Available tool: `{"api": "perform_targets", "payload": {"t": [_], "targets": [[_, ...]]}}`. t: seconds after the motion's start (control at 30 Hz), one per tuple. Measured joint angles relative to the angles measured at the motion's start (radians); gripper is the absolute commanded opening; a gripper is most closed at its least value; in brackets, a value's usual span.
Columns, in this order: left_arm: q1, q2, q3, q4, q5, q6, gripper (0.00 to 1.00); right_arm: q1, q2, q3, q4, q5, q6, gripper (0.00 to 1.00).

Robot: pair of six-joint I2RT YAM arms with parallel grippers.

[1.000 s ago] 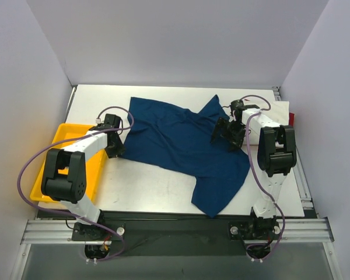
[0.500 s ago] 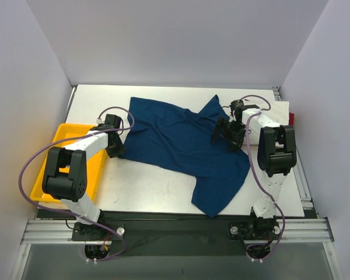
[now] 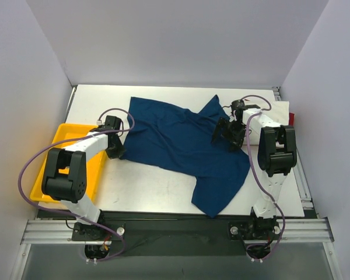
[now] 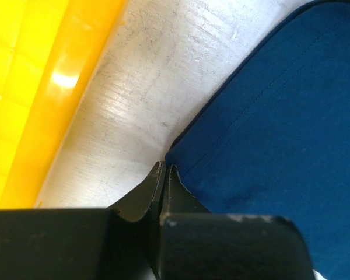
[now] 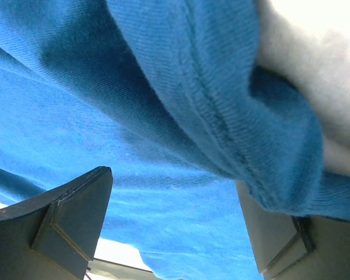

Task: Fold and stack the t-shirts
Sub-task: Grap the side of the flattened tshirt closest away from the robot with both arms

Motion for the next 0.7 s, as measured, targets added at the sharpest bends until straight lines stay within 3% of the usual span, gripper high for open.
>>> {"api": "perform_targets", "payload": {"t": [0.43, 0.7], "targets": [[0.001, -0.175, 0.050, -0.043, 0.020, -0.003, 0.00, 0.000, -0.009, 0.032, -0.004, -0.051, -0.023, 0.90], [0.009, -0.213, 0.049, -0.099, 0.034, -0.002, 0.00, 0.018, -0.225, -0.124, -0.031, -0.046, -0.041, 0.90]]}}
